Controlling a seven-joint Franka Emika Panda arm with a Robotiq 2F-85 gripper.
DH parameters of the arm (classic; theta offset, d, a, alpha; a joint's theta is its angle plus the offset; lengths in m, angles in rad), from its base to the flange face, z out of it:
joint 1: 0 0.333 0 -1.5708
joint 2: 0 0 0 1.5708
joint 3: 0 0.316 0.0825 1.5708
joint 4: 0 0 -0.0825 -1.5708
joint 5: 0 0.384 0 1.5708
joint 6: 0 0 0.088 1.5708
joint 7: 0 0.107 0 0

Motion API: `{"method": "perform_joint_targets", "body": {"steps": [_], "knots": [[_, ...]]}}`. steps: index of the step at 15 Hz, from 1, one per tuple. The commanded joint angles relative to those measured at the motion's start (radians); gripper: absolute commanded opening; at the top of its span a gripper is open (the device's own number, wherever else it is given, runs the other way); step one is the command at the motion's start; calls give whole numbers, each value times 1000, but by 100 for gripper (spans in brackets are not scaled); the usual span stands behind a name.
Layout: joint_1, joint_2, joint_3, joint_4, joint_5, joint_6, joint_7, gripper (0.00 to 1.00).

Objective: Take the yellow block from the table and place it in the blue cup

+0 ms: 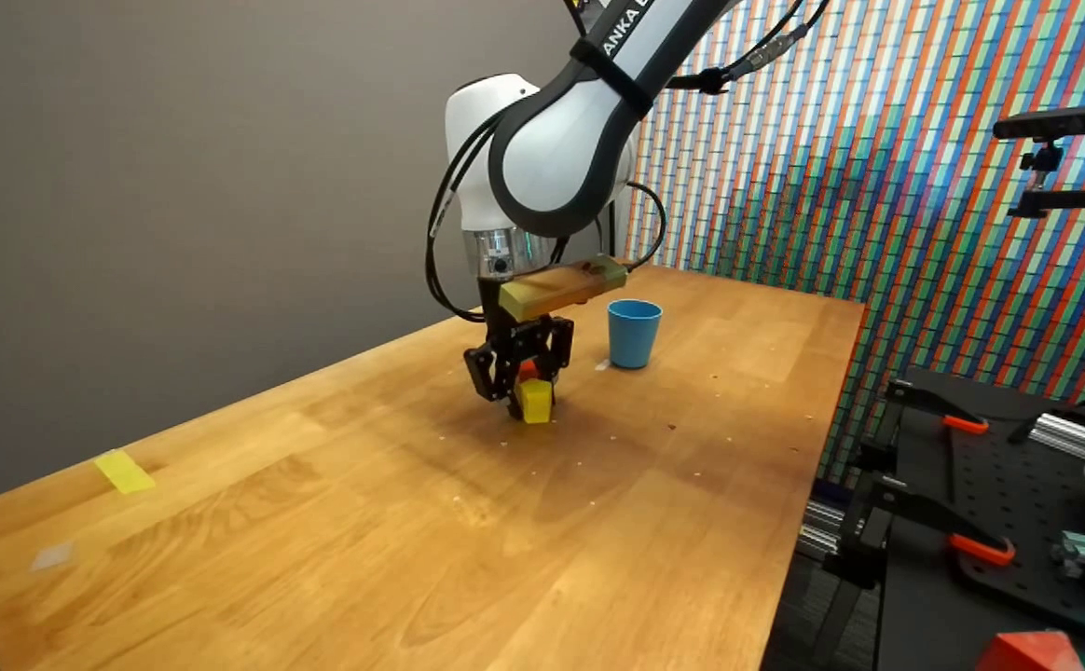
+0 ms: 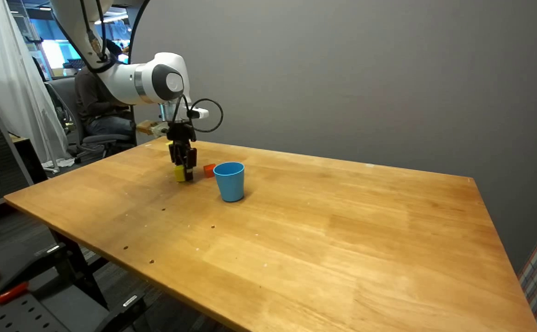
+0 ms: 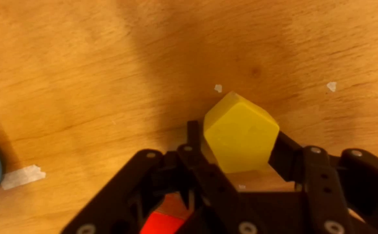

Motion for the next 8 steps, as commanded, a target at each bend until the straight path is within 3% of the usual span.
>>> {"method": "perform_joint_targets", "body": {"steps": [1, 4, 8], "knots": [[12, -59, -22, -56, -10, -12, 39, 20], [31, -154, -67, -143, -42, 16, 124, 15], [54, -310, -161, -240, -193, 14, 331, 15]]}}
